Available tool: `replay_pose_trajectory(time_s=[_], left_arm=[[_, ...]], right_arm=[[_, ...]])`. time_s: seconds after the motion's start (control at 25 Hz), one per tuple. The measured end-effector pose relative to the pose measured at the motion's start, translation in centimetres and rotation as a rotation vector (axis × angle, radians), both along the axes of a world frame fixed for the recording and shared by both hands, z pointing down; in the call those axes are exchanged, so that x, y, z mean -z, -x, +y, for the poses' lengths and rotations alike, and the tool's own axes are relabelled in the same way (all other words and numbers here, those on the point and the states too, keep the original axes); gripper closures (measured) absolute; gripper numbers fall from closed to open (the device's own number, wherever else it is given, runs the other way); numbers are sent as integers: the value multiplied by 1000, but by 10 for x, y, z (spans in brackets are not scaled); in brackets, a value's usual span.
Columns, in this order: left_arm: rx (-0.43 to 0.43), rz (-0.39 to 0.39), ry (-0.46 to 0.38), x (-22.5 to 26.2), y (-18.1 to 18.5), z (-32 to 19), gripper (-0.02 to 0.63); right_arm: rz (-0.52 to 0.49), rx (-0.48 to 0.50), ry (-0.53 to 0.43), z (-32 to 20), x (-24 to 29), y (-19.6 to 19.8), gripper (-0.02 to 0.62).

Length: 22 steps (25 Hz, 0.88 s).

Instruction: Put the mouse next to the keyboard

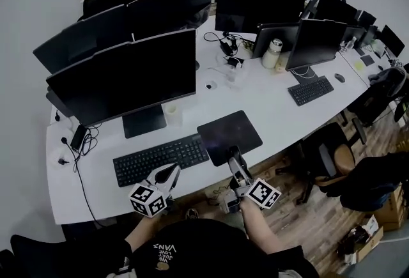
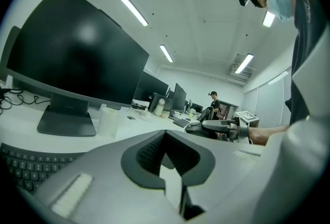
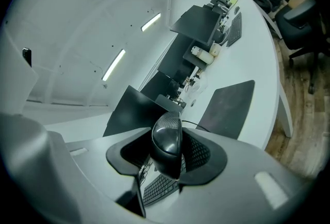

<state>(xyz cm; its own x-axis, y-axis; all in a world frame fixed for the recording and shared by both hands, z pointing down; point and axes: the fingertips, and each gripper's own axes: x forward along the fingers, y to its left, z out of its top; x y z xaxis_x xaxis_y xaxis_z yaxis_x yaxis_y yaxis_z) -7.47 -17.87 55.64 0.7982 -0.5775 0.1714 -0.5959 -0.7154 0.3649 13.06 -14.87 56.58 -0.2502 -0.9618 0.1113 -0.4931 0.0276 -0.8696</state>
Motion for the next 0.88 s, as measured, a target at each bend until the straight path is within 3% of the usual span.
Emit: replay_pose_trajectory(time_s=[0.24, 0.44, 0.88], left_arm=[[16, -10, 20, -14, -20, -14, 606], [111, -8, 42, -18, -43, -24, 606], [271, 8, 46, -22, -88, -45, 606]], right_arm=[[-41, 35, -40, -19, -2, -14, 414], [-7, 96, 65, -37, -26, -43, 414], [45, 267, 87, -102, -41, -82, 414]])
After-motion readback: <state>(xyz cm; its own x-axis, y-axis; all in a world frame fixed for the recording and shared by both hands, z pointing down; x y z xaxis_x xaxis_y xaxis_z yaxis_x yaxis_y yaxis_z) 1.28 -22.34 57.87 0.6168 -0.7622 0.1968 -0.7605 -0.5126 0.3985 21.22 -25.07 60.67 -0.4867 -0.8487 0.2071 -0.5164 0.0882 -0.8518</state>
